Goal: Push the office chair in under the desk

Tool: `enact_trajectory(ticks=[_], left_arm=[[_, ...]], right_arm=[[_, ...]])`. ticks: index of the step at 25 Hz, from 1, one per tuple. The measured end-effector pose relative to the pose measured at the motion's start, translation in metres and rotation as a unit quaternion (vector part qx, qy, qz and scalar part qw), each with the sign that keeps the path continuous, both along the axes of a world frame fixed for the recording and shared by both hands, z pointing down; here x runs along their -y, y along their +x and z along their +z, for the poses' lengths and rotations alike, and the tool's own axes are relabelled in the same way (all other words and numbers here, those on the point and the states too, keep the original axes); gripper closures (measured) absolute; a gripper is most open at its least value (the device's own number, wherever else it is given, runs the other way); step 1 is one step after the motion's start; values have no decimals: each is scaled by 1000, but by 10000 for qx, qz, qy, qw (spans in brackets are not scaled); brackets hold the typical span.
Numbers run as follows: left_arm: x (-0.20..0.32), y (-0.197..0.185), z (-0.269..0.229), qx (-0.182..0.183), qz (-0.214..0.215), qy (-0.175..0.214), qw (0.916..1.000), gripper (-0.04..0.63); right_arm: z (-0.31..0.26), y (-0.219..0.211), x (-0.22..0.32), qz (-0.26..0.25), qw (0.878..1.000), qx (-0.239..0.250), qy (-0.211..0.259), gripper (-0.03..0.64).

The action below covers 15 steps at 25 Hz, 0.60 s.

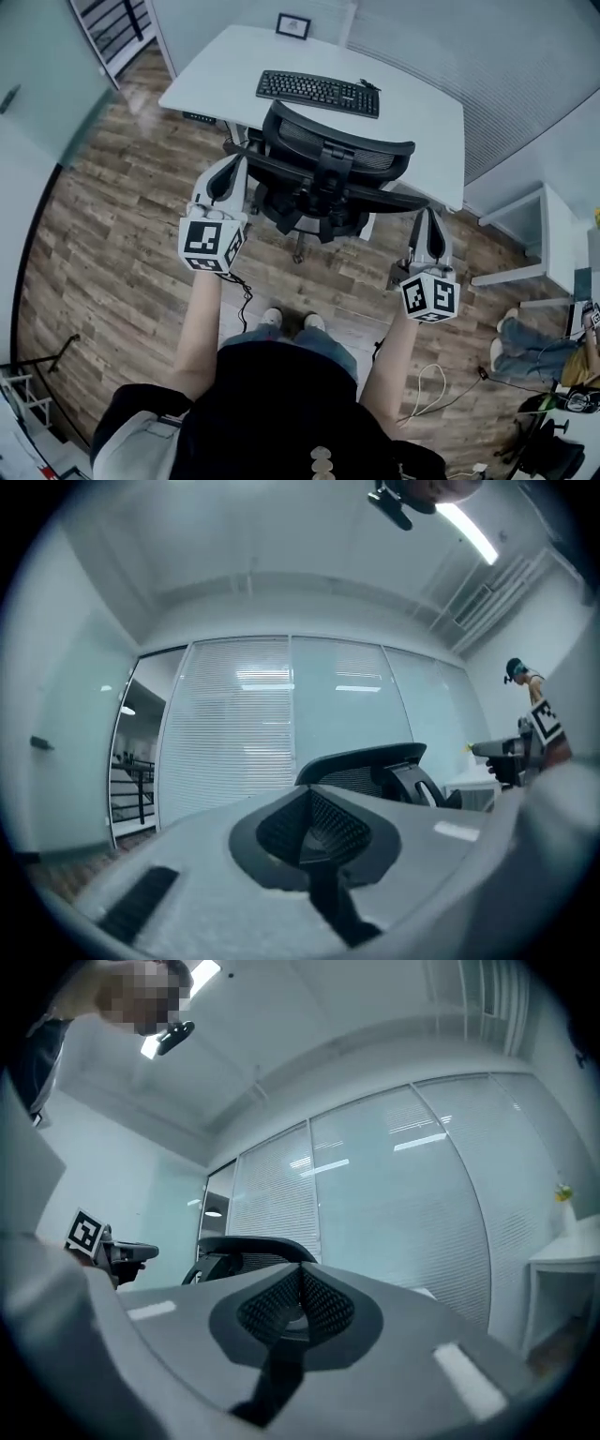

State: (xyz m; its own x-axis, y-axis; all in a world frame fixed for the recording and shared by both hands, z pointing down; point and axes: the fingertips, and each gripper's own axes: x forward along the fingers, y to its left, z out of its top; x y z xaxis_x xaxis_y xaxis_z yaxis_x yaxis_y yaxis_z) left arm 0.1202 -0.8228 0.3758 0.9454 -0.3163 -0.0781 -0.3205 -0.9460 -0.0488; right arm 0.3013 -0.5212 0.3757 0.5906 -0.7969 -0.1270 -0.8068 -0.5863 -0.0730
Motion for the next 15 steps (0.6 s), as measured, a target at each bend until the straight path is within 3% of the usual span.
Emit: enact_trajectory(ticks=[3,6,15], left_arm=[[1,-4,6,-38,-24,-161,9999,588],[0,-6,10,122,-69,-11,9999,588],[-19,0,8,267,-7,210,9994,588]], right_arm=[[6,3,-17,246,9997,44,57,620],[10,8,-30,400,9989,136,223,620],[18,8,-26,275,9993,127,219,615]])
